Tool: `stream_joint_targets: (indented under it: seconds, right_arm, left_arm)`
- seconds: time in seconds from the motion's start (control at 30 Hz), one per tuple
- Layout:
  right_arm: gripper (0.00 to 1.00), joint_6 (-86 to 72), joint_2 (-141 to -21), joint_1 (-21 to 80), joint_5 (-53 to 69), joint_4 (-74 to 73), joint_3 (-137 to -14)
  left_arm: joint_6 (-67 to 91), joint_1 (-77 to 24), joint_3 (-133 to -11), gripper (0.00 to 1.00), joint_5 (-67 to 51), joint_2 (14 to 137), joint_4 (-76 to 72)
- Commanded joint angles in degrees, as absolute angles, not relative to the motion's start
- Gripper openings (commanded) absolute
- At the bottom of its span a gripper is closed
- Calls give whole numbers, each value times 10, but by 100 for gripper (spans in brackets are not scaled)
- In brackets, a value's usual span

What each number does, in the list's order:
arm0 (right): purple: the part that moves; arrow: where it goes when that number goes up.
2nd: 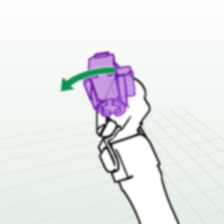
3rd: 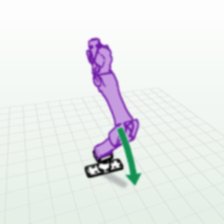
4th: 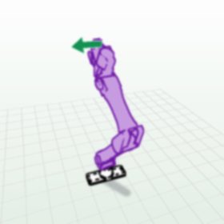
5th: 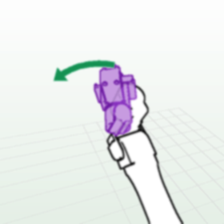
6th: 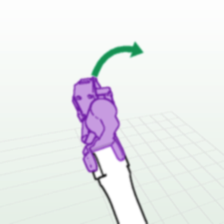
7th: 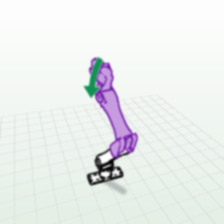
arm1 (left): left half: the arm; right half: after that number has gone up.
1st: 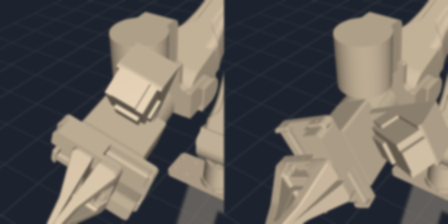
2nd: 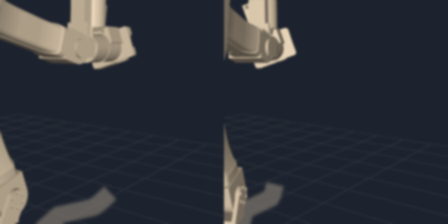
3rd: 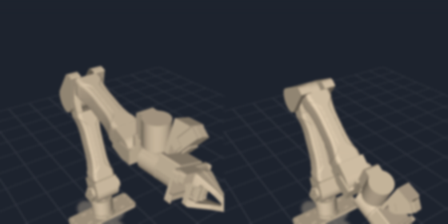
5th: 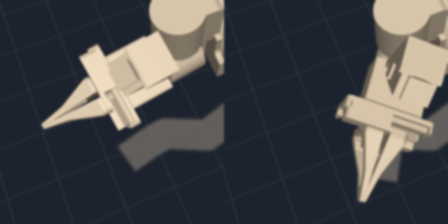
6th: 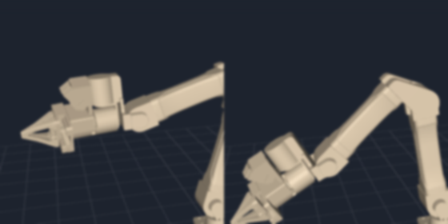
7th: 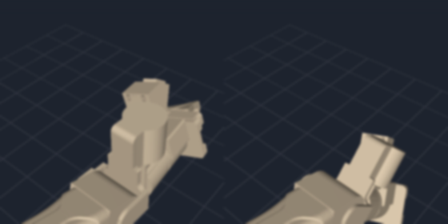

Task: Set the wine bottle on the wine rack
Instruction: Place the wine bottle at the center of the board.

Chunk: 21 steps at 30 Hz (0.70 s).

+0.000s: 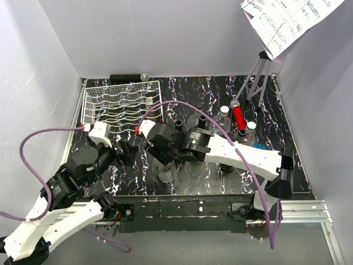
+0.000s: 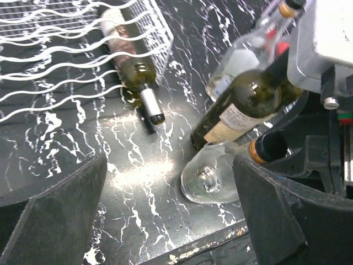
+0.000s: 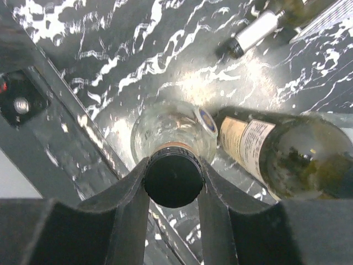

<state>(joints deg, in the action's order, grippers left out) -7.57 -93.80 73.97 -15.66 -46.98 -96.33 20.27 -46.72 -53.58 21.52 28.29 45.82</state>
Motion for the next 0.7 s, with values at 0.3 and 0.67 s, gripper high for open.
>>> stream_joint_targets:
  seconds: [0.3, 0.67]
  right_arm:
    - [40, -156, -920, 748, -193, -479, -1007]
    - [89, -191, -917, 747, -163, -538, -1027]
  left_arm:
    - [244, -466, -618, 98, 320, 268, 527]
    - [219, -465, -607, 98, 319, 255, 511]
